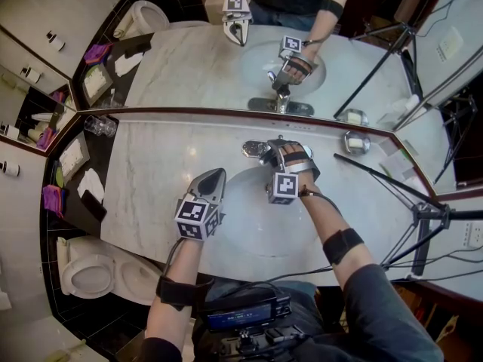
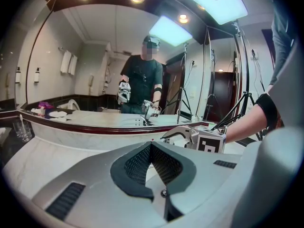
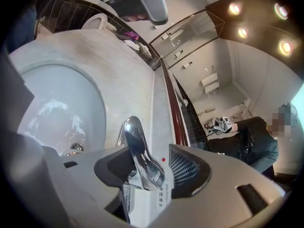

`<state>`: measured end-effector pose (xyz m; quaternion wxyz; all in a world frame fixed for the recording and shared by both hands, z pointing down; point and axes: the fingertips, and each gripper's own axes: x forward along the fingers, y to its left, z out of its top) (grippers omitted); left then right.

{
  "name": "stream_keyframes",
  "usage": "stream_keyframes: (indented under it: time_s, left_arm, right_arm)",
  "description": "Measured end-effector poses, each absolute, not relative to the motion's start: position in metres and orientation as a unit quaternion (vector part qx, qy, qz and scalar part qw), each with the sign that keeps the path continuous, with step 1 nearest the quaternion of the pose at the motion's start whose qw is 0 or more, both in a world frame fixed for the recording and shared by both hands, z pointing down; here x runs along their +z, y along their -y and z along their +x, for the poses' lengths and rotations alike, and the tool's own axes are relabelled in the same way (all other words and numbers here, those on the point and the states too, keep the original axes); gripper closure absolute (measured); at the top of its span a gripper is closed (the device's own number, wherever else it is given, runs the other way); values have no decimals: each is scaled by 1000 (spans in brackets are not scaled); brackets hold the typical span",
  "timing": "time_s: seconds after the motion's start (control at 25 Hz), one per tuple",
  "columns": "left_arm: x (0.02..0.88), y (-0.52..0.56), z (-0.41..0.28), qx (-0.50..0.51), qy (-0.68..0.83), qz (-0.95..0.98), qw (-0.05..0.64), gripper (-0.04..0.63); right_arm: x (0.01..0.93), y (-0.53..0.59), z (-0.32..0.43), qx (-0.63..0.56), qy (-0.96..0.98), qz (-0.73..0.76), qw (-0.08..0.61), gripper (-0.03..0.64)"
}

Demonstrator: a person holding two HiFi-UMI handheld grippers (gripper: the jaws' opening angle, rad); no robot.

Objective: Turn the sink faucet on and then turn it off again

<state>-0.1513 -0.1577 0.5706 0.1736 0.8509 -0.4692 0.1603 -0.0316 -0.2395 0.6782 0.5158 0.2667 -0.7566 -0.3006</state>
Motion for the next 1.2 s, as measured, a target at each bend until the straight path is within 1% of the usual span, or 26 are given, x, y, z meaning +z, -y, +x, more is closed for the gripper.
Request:
stream_keyframes:
  time_s: [0.12,0.32,0.44,0.96,1.2]
  left_arm:
    - [572,158,-150,162,469,851,174,601]
    - [573,157,-152,163,470,849,176,601]
    - [574,156,-155,166,472,848,176,601]
    - [575,158,-154,165,471,848,177,601]
    - [576,158,-156,165,472,848,177,601]
  right_arm:
    - [667,241,-33,-283,766,279,506,383]
    - [676,241,-32,-268,772,283,502,405]
    - [681,239,-30,-258,773,275,511,405]
    - [678,241,-28,-228,788,277,500,403]
    - [679,244,-25,-196,798,289,492,405]
